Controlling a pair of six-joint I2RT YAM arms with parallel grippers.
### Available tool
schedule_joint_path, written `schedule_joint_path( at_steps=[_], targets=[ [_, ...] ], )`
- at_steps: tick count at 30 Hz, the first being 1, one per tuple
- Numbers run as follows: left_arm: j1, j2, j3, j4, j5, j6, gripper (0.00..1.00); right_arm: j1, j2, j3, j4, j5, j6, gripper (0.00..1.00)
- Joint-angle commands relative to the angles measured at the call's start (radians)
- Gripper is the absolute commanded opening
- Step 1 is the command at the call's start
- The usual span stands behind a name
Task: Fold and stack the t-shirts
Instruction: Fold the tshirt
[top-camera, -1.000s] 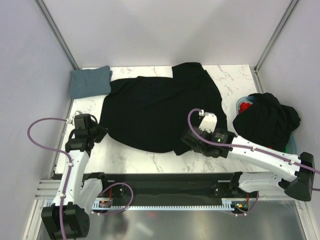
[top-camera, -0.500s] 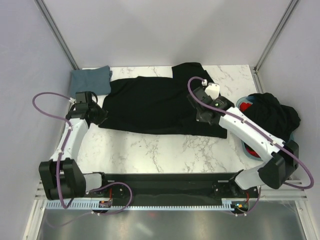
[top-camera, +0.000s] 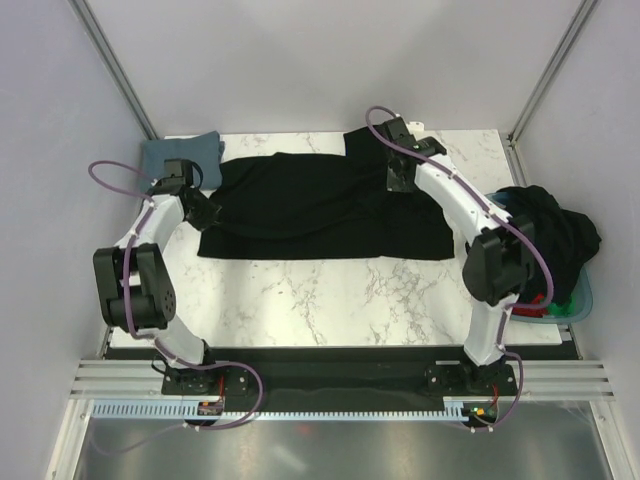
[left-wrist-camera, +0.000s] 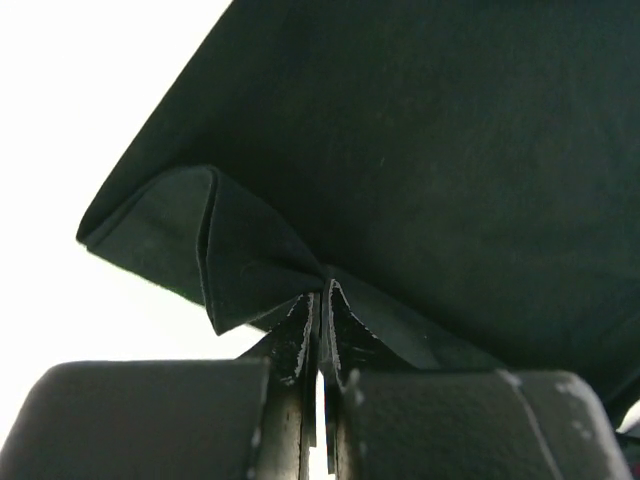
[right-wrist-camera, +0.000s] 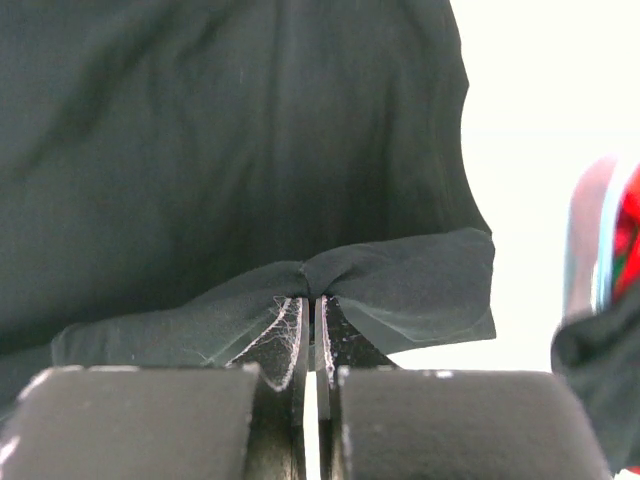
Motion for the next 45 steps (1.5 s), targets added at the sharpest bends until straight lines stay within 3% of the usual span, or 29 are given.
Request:
schedule_joint_path(
  at_steps=[1, 2, 3, 4, 5, 6, 7, 10, 11, 14, 20, 25, 31, 40, 45],
  targets=[
    [0.019, 0.111, 0.122, -0.042, 0.03, 0.044, 0.02, -0.086, 0.123, 0.149, 0.007, -0.061, -0.083, 0.0],
    [0.027, 0.133, 0.14, -0.047, 0.044, 0.047, 0.07, -0.102, 0.154, 0.183, 0.007, -0.077, -0.095, 0.04],
    [0.036, 0.16, 0.178, -0.052, 0.064, 0.052, 0.14, -0.14, 0.221, 0.268, -0.014, -0.087, -0.101, 0.36],
    [0.059, 0.203, 0.2, -0.071, 0.126, 0.064, 0.36, -0.157, 0.257, 0.325, -0.043, -0.1, -0.108, 0.55],
    [0.068, 0.219, 0.243, -0.085, 0.163, 0.073, 0.43, -0.173, 0.289, 0.438, -0.08, -0.098, -0.102, 0.7],
    [0.079, 0.223, 0.257, -0.101, 0.199, 0.09, 0.5, -0.192, 0.32, 0.48, -0.155, -0.094, -0.092, 0.84],
    [0.079, 0.216, 0.258, -0.108, 0.199, 0.102, 0.68, -0.197, 0.311, 0.496, -0.177, -0.089, -0.082, 0.86],
    [0.082, 0.129, 0.206, -0.107, 0.165, 0.131, 0.88, -0.2, 0.124, 0.259, -0.082, -0.11, -0.042, 0.87],
    [0.085, 0.08, 0.156, -0.102, 0.155, 0.133, 0.88, -0.2, 0.063, 0.069, -0.038, -0.144, -0.01, 0.88],
    [0.105, -0.006, 0.011, -0.05, 0.148, 0.124, 0.88, -0.2, -0.14, -0.252, 0.088, -0.222, 0.03, 0.88],
    [0.139, -0.22, -0.309, 0.144, 0.168, 0.049, 0.88, -0.202, -0.332, -0.648, 0.229, -0.322, 0.099, 0.86],
    [0.177, -0.179, -0.392, 0.229, 0.222, 0.003, 0.88, -0.219, -0.34, -0.702, 0.253, -0.284, 0.098, 0.86],
    [0.196, -0.163, -0.43, 0.286, 0.224, -0.042, 0.86, -0.338, -0.288, -0.737, 0.334, -0.322, 0.081, 0.84],
    [0.196, -0.159, -0.458, 0.363, 0.172, -0.114, 0.83, -0.345, -0.157, -0.757, 0.426, -0.333, 0.084, 0.81],
    [0.194, -0.08, -0.438, 0.405, 0.162, -0.155, 0.8, -0.343, -0.111, -0.749, 0.441, -0.321, 0.081, 0.72]
  ],
)
